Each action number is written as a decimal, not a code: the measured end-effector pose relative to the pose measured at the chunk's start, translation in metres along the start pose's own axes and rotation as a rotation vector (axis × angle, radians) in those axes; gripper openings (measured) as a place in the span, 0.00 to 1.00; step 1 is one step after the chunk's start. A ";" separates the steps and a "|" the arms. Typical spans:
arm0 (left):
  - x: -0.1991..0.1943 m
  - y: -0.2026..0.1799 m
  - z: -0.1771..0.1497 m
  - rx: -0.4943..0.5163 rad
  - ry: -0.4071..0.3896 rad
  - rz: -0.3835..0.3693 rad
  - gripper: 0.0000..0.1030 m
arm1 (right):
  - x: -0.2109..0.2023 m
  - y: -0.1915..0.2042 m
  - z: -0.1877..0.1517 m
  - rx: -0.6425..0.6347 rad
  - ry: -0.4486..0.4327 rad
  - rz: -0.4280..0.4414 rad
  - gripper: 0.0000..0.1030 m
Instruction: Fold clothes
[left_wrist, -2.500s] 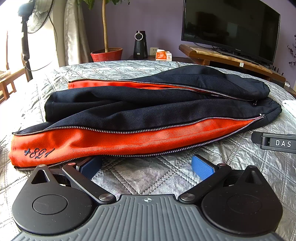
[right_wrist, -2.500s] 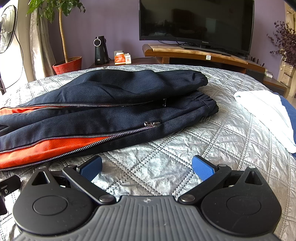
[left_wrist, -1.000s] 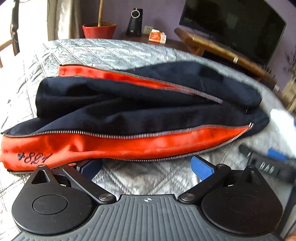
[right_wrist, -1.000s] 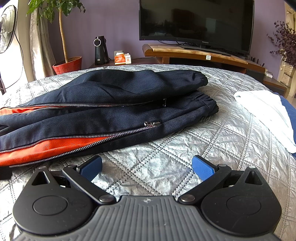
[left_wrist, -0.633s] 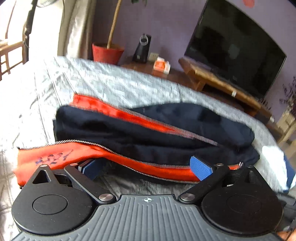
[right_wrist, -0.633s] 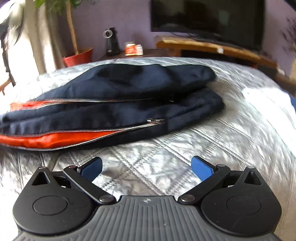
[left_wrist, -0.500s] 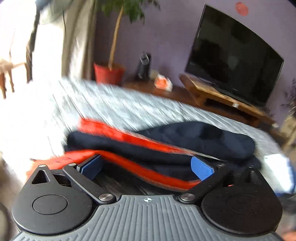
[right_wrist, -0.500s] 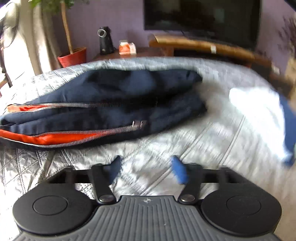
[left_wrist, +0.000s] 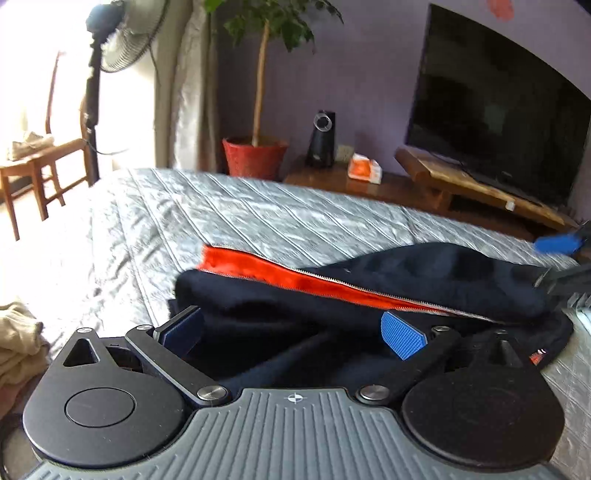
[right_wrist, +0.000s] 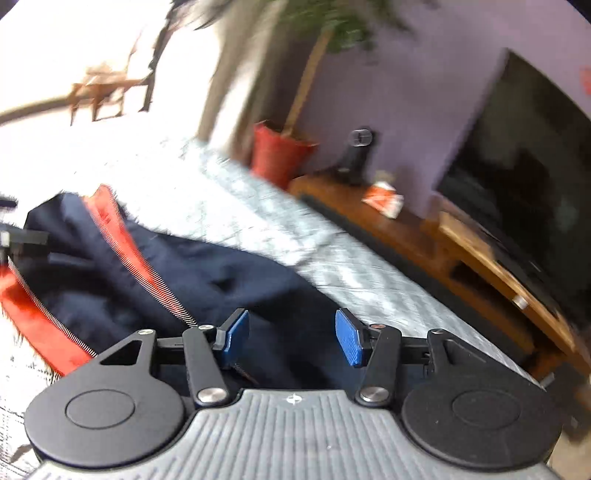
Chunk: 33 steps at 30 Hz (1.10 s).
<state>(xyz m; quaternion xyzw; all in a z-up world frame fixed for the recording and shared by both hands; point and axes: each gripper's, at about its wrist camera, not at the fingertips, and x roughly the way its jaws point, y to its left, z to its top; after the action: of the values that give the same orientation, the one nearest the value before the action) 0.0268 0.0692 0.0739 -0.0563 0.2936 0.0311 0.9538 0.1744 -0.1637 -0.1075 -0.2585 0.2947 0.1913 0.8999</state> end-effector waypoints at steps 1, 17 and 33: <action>0.003 0.002 0.000 -0.002 0.014 0.014 1.00 | 0.010 0.006 0.002 -0.028 0.021 0.015 0.46; 0.004 0.032 0.002 -0.145 0.053 -0.007 1.00 | 0.044 -0.049 0.055 0.125 -0.100 0.007 0.03; 0.001 0.047 0.005 -0.182 0.045 0.088 1.00 | 0.017 0.005 -0.007 0.085 -0.028 0.238 0.35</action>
<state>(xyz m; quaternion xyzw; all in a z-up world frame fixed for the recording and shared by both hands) 0.0262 0.1166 0.0730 -0.1304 0.3133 0.0983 0.9355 0.1819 -0.1599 -0.1248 -0.1804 0.3187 0.2877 0.8850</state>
